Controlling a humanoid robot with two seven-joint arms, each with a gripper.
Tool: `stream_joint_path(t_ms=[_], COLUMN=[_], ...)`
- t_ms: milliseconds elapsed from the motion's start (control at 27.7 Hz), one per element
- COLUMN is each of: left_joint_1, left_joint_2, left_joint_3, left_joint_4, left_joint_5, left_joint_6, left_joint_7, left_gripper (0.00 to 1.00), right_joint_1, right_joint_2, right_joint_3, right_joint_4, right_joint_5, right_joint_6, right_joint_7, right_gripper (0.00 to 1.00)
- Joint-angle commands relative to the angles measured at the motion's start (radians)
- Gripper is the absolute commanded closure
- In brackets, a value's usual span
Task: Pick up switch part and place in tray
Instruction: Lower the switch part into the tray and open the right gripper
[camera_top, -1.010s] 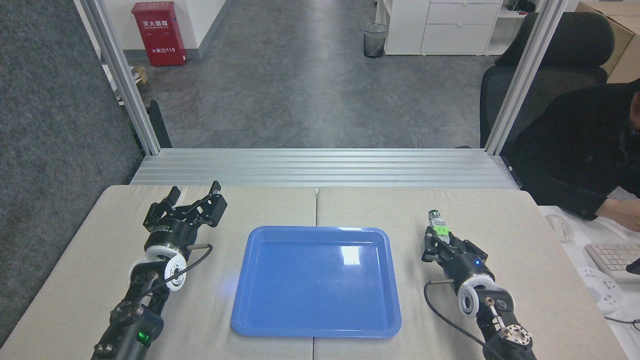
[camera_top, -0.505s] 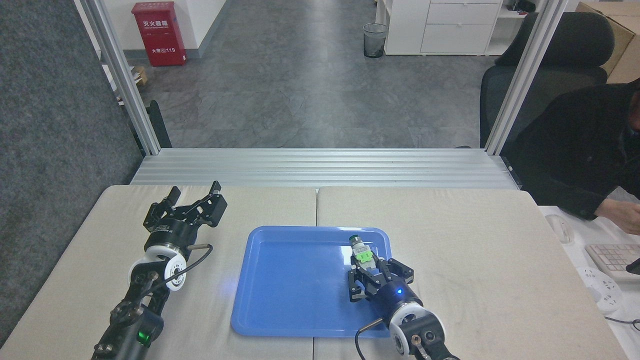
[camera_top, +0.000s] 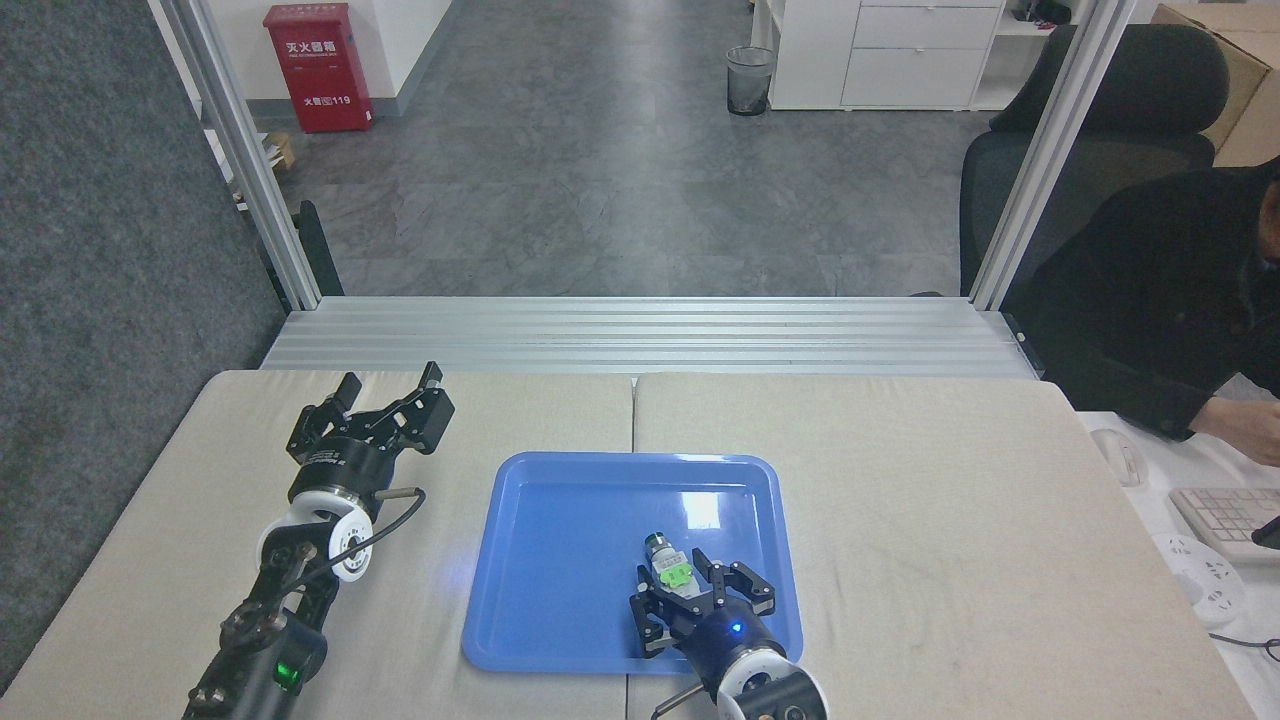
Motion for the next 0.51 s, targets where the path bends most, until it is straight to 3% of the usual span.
stream_joint_path(t_ms=[0, 144, 216, 325, 469], left_joint_1=[0.000, 0.000, 0.000, 0.000, 0.000], left_joint_2=[0.000, 0.000, 0.000, 0.000, 0.000], left_joint_3=[0.001, 0.001, -0.001, 0.001, 0.001], left_joint_4=[0.000, 0.000, 0.000, 0.000, 0.000], left_joint_5=[0.000, 0.000, 0.000, 0.000, 0.000], left_joint_6=[0.000, 0.000, 0.000, 0.000, 0.000], left_joint_7=[0.001, 0.001, 0.001, 0.001, 0.001], left_gripper=[0.00, 0.00, 0.00, 0.00, 0.00], right_joint_1=[-0.089, -0.178, -0.221, -0.226, -0.209], right_joint_2=[0.057, 0.028, -0.076, -0.195, -0.298], right_joint_3=[-0.112, -0.248, -0.360, -0.432, -0.446], right_joint_4=[-0.001, -0.007, -0.005, 0.004, 0.022], right_joint_5=[-0.098, -0.120, -0.121, -0.121, -0.126], right_joint_6=[0.002, -0.026, -0.101, -0.193, -0.226], right_joint_7=[-0.007, -0.007, -0.015, -0.056, -0.116], right_gripper=[0.00, 0.00, 0.00, 0.00, 0.00])
